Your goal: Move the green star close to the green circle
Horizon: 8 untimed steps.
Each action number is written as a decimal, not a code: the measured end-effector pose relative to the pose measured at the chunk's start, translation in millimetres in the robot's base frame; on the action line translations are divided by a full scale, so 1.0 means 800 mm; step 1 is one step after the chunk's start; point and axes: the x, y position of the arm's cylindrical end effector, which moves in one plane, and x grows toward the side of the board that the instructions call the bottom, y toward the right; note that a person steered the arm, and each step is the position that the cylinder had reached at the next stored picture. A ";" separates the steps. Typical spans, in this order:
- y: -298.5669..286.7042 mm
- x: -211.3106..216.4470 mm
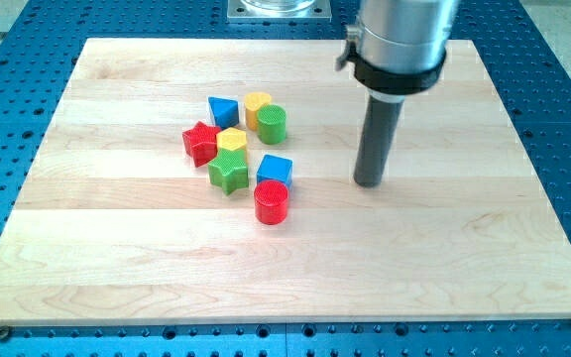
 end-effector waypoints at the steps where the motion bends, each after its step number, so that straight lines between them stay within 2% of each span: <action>1: 0.000 0.049; 2: -0.007 0.102; 3: -0.055 0.138; 4: -0.131 0.146; 5: -0.205 0.135; 6: -0.250 0.083; 7: -0.286 0.022; 8: -0.290 0.002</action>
